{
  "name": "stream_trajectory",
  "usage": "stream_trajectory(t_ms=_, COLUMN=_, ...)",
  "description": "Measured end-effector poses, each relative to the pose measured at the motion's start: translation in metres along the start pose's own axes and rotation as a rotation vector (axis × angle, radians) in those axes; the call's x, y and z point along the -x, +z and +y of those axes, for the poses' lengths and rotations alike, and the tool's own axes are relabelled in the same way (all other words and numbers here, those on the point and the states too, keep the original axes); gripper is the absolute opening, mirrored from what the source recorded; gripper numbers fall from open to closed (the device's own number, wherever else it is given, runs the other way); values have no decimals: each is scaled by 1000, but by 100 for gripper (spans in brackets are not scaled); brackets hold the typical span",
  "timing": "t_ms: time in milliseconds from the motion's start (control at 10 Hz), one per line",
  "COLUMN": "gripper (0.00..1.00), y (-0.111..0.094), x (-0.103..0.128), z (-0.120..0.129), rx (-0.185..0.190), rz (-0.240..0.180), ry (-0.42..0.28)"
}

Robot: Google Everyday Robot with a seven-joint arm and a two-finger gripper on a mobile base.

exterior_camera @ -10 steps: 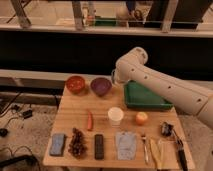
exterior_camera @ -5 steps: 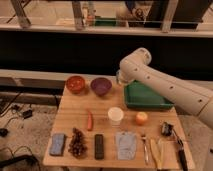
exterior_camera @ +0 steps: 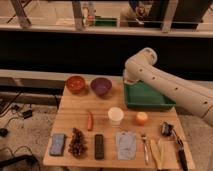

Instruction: Stack cups into tray

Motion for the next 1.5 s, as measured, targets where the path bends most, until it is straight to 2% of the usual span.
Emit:
stream_trajectory(t_ms=300, gripper=2, y=-5, x=-14, z=-8, rx=-19, rz=21, ry=26)
stream_trajectory(t_ms=500, gripper=2, y=-8, x=-33, z=-13, rx=-31, rz=41, ry=59)
stream_trajectory(t_ms=1200, gripper=2, y=5, x=-64, z=-24, rx=-13, rz=43, ry=150)
stream_trajectory(t_ms=1500, gripper=2, y=5, x=-83, z=-40, rx=-26, rz=73, ry=172)
